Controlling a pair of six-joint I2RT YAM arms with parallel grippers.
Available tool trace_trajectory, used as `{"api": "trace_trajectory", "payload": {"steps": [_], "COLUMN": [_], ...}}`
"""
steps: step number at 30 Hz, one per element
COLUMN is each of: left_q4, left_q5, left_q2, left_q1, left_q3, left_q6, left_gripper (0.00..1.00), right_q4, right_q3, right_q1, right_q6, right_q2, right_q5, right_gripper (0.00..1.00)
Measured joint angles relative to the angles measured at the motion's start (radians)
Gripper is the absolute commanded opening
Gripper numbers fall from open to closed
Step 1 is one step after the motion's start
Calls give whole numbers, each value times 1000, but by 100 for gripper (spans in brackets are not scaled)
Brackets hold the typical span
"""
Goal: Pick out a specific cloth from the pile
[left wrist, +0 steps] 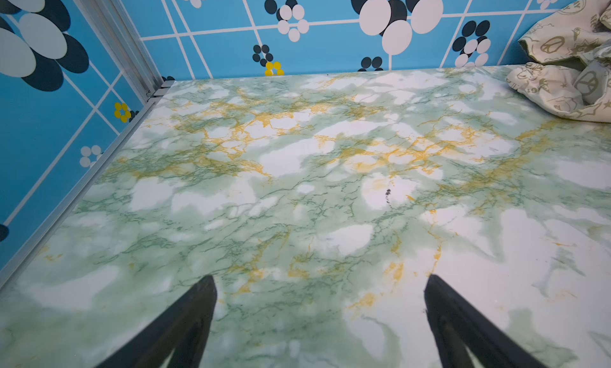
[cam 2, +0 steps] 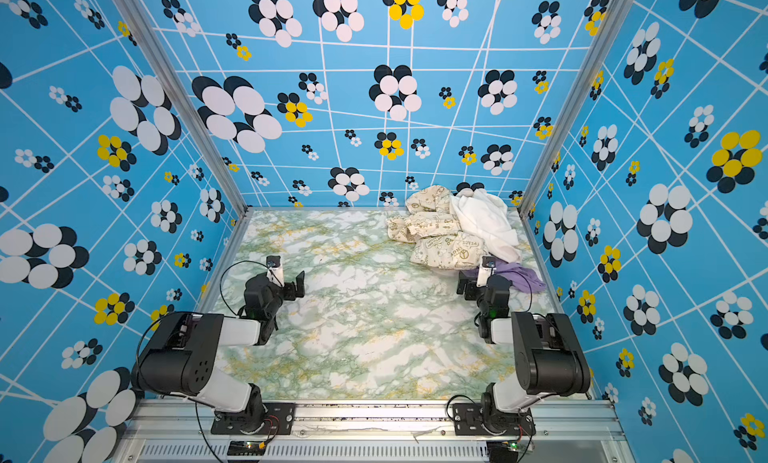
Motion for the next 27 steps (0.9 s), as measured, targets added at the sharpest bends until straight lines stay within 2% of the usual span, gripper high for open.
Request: {"api": "trace_trajectory", "payload": {"steps": [27], "left_q4": [-34], "left_q5": [-4], "left_q2": [0], "left_q1": [23], "left_q3": [7], "left_q6": [-15], "left_gripper": [99], "right_q4": [-14], "right_q3": [6], "right_q1": [7], "right_q6": [6], "right_q2": [0], "right_q5": [34], "right_gripper": [99]}}
